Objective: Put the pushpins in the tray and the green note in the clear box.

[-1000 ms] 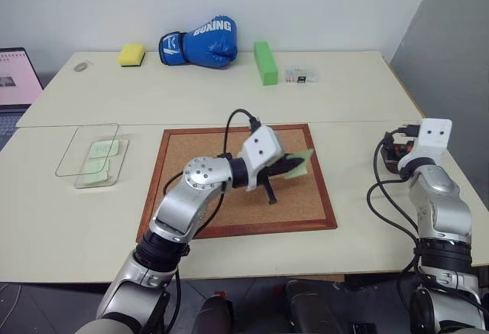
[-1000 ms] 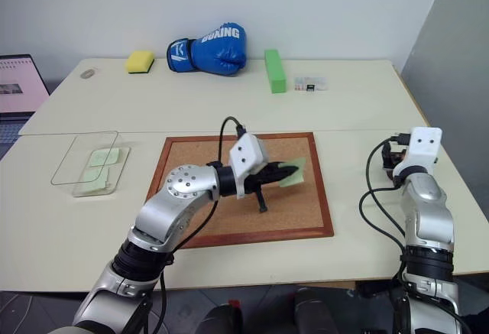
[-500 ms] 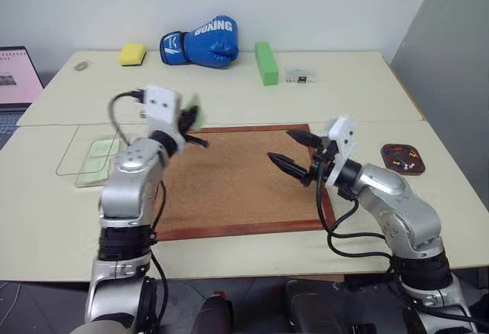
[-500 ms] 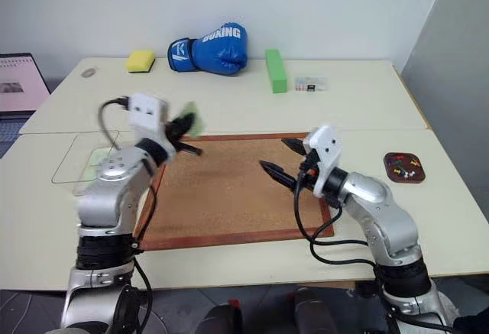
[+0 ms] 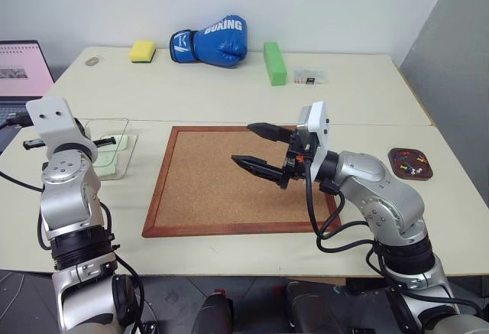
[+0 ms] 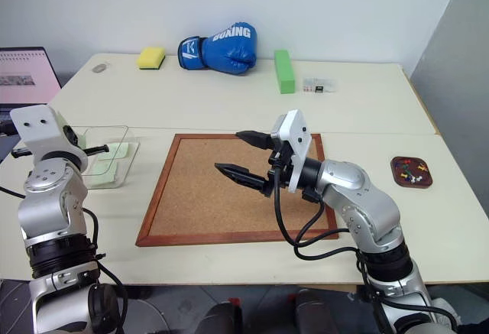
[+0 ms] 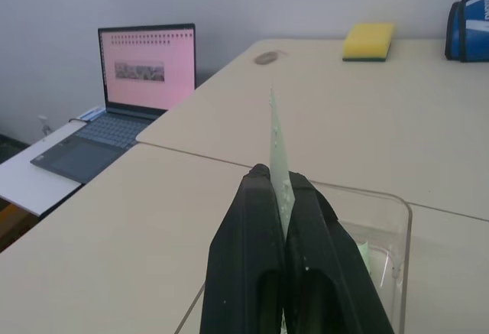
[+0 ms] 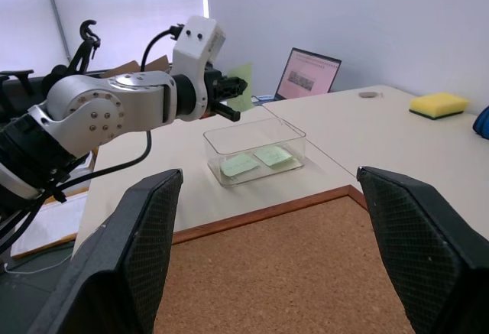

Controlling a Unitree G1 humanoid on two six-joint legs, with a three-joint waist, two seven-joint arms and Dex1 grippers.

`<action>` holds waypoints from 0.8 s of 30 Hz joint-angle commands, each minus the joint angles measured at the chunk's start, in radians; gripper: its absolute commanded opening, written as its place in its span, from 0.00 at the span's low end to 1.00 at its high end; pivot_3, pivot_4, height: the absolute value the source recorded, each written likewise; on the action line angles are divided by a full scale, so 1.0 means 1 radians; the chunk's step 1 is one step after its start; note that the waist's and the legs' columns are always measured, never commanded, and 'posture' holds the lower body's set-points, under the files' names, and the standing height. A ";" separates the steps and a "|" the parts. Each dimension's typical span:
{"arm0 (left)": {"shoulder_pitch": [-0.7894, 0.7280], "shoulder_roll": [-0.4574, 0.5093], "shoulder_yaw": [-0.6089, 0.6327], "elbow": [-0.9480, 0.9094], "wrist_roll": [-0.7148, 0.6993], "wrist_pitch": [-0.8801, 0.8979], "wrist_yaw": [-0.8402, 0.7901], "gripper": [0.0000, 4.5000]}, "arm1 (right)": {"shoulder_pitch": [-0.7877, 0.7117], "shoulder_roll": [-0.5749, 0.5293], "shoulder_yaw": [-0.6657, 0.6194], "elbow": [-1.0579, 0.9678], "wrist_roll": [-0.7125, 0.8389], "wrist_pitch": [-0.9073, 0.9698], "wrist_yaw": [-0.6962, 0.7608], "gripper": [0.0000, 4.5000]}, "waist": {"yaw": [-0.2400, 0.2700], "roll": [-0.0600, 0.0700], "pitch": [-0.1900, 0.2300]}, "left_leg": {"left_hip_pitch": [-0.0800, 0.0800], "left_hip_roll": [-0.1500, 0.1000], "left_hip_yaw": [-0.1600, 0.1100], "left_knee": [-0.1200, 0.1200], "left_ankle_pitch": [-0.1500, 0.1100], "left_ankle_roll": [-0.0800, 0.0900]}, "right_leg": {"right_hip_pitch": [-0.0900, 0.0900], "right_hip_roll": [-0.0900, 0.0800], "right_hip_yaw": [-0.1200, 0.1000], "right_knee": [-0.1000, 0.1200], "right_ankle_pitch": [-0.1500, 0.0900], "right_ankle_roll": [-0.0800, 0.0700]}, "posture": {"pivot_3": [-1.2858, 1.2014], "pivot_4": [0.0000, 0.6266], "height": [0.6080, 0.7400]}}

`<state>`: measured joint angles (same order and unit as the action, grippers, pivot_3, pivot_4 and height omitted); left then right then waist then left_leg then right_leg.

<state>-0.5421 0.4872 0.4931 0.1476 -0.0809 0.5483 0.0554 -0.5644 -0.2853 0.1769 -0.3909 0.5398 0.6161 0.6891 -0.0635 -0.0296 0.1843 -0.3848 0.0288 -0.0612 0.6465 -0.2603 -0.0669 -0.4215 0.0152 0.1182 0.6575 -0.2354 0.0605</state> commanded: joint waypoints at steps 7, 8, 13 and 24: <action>-0.056 -0.009 0.015 0.121 -0.057 -0.094 0.017 0.10 | -0.016 0.011 -0.026 -0.063 0.016 0.004 -0.040 0.87 | 0.004 0.000 0.000 | -0.001 0.000 0.000 -0.001 0.000 0.000 | 0.000 0.000 0.000 -0.001 0.000 0.000 | 0.52 0.24 1.00; -0.058 -0.008 0.014 0.126 -0.059 -0.100 0.019 0.17 | -0.013 0.010 -0.028 -0.067 0.017 0.007 -0.044 0.87 | 0.004 0.000 0.000 | -0.001 0.000 0.000 -0.001 0.000 0.000 | 0.000 0.000 0.000 -0.001 0.000 0.000 | 0.52 0.24 1.00; -0.062 -0.015 -0.002 0.130 -0.065 -0.116 0.028 0.37 | -0.007 0.008 -0.031 -0.079 0.022 0.016 -0.061 0.87 | 0.004 0.000 0.000 | -0.001 0.000 0.000 0.000 0.000 0.000 | 0.000 0.000 0.000 0.000 0.000 0.000 | 0.52 0.24 1.00; -0.013 -0.042 -0.139 -0.005 -0.073 -0.134 -0.098 0.90 | 0.035 0.001 -0.045 -0.047 -0.045 0.015 -0.141 0.87 | 0.004 0.000 0.000 | -0.001 0.000 0.000 -0.001 0.000 0.000 | 0.000 0.000 0.000 0.000 0.000 0.000 | 0.52 0.24 1.00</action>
<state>-0.5663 0.4543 0.3918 0.2397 -0.1374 0.4289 0.0013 -0.5505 -0.2772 0.1512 -0.4283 0.5255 0.6450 0.5858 -0.0593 -0.0300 0.1840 -0.3859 0.0290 -0.0615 0.6460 -0.2603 -0.0671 -0.4218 0.0150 0.1179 0.6569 -0.2354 0.0603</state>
